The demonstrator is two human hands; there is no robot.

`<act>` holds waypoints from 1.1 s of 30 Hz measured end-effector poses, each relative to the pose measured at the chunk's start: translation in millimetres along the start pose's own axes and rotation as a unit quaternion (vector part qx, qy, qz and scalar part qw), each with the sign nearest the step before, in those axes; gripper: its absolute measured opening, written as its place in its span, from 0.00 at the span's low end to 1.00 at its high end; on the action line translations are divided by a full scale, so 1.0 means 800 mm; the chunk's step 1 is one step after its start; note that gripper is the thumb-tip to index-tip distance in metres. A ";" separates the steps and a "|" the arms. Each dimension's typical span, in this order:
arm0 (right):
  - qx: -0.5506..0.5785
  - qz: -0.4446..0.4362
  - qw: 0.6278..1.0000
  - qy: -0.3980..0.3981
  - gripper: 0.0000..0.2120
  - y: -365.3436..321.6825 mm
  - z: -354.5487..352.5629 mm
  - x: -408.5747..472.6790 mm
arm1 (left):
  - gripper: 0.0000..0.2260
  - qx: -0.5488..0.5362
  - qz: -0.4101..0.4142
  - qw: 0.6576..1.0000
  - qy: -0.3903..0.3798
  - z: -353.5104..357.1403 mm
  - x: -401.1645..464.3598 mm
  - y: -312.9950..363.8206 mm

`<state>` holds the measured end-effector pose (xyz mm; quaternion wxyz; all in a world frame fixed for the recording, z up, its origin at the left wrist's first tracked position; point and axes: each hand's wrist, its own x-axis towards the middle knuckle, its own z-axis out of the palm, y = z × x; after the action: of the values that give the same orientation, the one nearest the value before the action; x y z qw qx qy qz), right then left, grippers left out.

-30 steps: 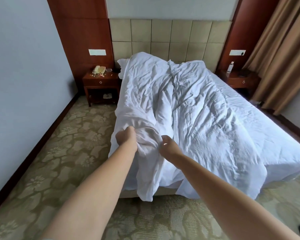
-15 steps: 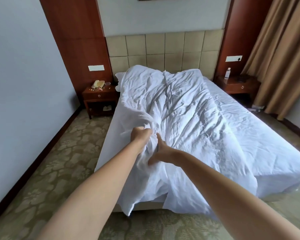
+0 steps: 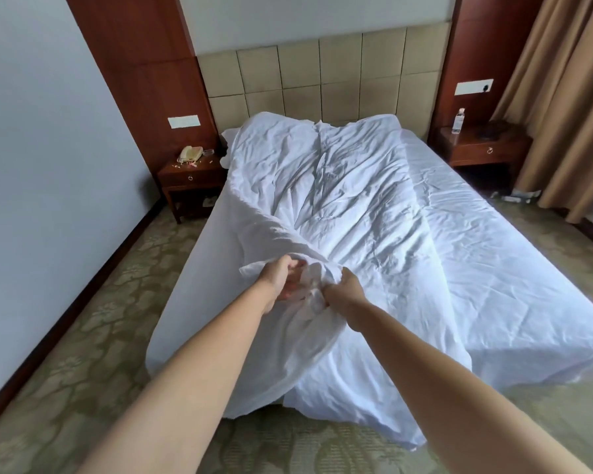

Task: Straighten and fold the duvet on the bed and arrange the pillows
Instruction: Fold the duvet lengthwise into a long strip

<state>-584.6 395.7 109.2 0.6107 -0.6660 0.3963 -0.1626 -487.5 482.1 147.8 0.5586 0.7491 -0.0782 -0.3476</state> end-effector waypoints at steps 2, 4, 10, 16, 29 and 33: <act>-0.009 0.012 1.000 0.003 0.23 0.000 -0.007 0.010 | 0.11 0.075 0.004 0.992 0.105 -0.001 0.020 -0.013; -0.011 0.010 1.000 -0.013 0.31 -0.008 -0.011 0.022 | 0.27 0.102 -0.037 0.982 0.156 -0.003 0.045 -0.028; -0.031 0.029 0.997 -0.066 0.31 -0.019 -0.027 0.062 | 0.55 -0.118 -0.170 0.976 0.072 0.018 0.175 -0.077; -0.064 0.033 0.995 -0.065 0.27 -0.017 -0.065 0.075 | 0.19 -0.152 -0.028 0.983 0.104 0.074 0.124 0.000; -0.069 -0.055 0.996 0.013 0.09 -0.036 -0.331 0.037 | 0.21 -0.061 0.158 0.985 -0.038 0.333 0.009 0.113; -0.102 0.071 0.992 0.003 0.07 0.064 -0.386 0.031 | 0.25 0.072 0.128 0.980 -0.135 0.421 -0.007 0.045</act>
<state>-802.2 169.3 116.6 0.5480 -0.6946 0.4591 -0.0798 -686.7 208.0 137.1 0.5275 0.7173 -0.2731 -0.3641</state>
